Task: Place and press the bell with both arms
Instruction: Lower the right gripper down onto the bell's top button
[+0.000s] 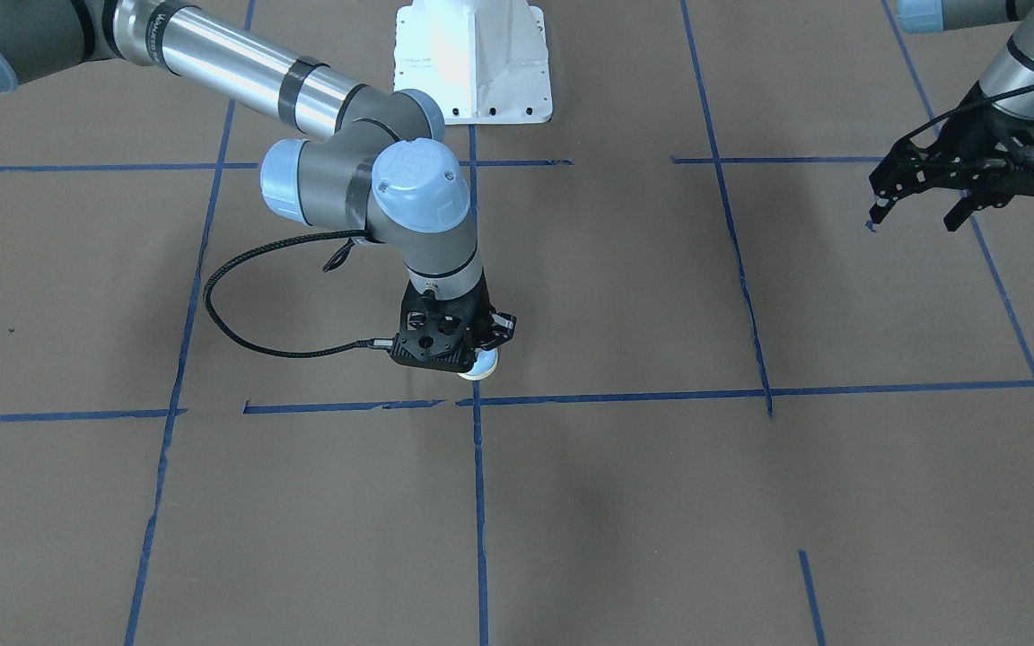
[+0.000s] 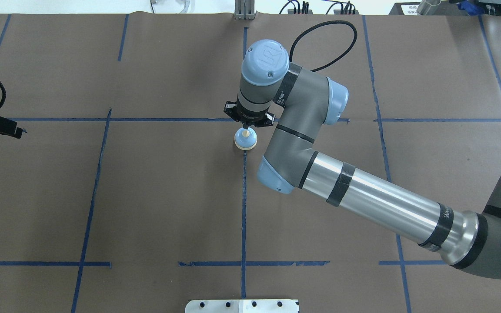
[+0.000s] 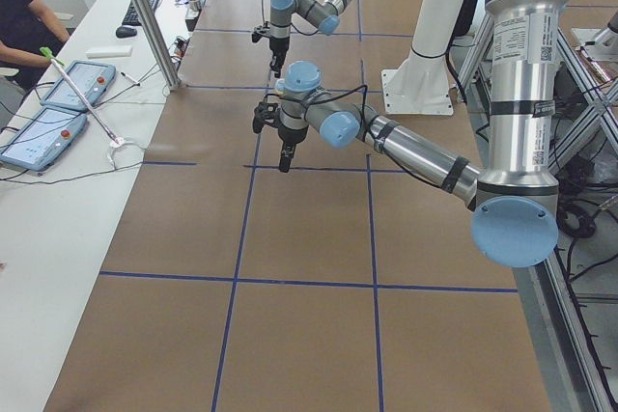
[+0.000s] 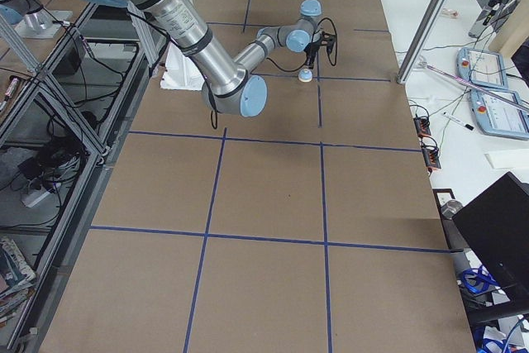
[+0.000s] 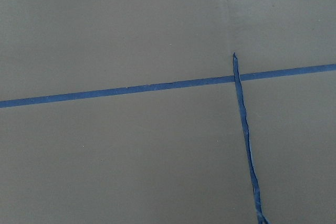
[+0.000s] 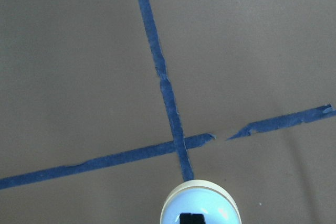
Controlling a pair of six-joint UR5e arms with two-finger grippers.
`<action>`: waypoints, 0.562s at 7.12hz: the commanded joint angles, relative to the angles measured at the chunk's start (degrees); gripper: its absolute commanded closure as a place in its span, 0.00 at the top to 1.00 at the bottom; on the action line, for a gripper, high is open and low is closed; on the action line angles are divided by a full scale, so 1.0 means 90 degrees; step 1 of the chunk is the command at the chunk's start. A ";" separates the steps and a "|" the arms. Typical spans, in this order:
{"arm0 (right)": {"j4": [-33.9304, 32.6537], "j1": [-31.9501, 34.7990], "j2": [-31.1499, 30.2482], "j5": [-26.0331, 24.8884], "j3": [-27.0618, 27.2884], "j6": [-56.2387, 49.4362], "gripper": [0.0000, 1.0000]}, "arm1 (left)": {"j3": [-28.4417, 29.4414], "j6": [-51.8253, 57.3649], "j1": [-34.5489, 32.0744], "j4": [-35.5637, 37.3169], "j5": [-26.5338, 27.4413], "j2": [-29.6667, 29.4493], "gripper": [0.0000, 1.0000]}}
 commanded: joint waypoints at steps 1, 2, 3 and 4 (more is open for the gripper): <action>-0.0013 -0.0033 0.0043 0.0077 -0.0087 0.0007 0.00 | -0.0010 -0.0010 -0.0002 0.0000 0.0000 0.0016 1.00; -0.0051 -0.0033 0.0052 0.0165 -0.0078 0.0007 0.00 | -0.0020 -0.0010 0.0008 -0.0019 0.0010 0.0084 1.00; -0.0168 -0.0033 0.0062 0.0185 -0.0058 -0.0003 0.00 | -0.0030 -0.0039 0.0008 -0.0020 0.0010 0.0085 1.00; -0.0217 -0.0033 0.0062 0.0224 -0.0058 -0.0003 0.00 | -0.0030 -0.0048 0.0008 -0.0020 0.0010 0.0085 1.00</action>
